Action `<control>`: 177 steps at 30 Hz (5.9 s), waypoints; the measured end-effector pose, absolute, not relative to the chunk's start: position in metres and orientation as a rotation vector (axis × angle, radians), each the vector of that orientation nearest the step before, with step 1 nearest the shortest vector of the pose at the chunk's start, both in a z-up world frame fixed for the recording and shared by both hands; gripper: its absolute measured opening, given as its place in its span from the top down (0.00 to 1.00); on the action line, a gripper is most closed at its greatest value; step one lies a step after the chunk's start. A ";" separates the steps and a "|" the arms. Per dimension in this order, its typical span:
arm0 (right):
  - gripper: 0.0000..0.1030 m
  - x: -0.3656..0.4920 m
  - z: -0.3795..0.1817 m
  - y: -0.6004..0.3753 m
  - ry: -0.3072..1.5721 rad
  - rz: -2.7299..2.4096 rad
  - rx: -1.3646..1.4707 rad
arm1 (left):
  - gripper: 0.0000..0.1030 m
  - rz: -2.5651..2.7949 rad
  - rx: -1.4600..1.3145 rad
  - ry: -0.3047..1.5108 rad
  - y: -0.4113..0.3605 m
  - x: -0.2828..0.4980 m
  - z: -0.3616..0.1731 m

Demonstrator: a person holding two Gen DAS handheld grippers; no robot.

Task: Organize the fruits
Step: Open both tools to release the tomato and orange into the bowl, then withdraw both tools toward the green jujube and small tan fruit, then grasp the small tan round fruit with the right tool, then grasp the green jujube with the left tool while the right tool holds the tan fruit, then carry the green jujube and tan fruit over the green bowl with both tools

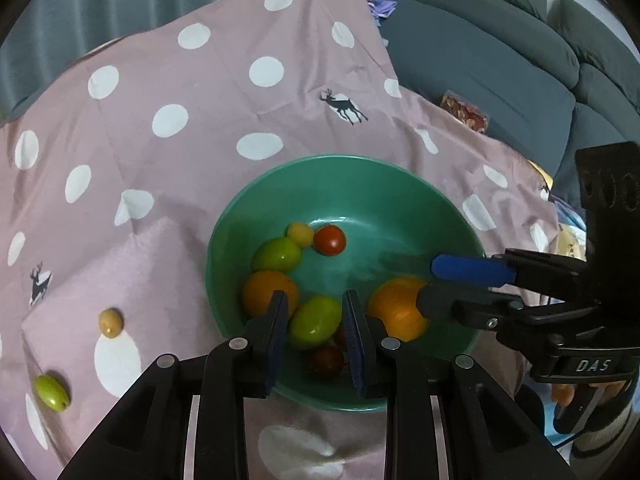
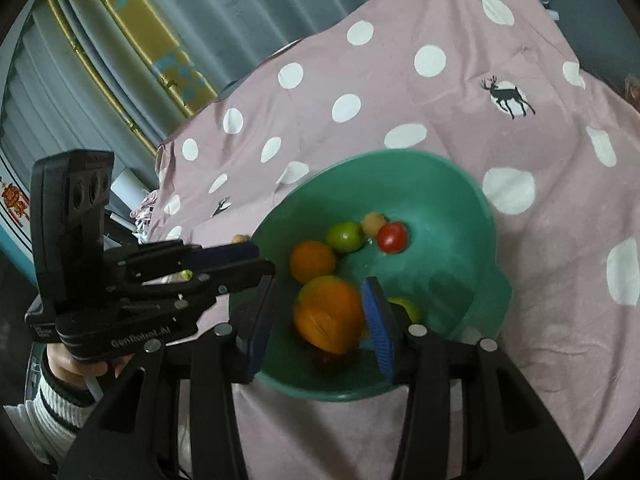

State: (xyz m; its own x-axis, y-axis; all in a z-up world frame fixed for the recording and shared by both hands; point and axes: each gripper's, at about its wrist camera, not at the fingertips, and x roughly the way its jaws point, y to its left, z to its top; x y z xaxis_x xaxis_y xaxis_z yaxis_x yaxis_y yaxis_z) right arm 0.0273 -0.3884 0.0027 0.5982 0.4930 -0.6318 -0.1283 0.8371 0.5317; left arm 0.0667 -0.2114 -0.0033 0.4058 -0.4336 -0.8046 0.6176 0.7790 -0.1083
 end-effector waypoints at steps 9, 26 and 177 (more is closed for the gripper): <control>0.52 0.025 -0.001 -0.393 0.866 0.356 0.481 | 0.43 -0.635 0.215 0.936 -0.205 0.067 -0.003; 0.29 0.009 0.015 -0.385 0.848 0.326 0.485 | 0.17 -0.536 0.239 0.917 -0.176 0.045 0.004; 0.72 0.059 -0.008 -0.233 0.946 0.635 0.292 | 0.61 -0.377 0.093 1.081 -0.031 0.066 -0.082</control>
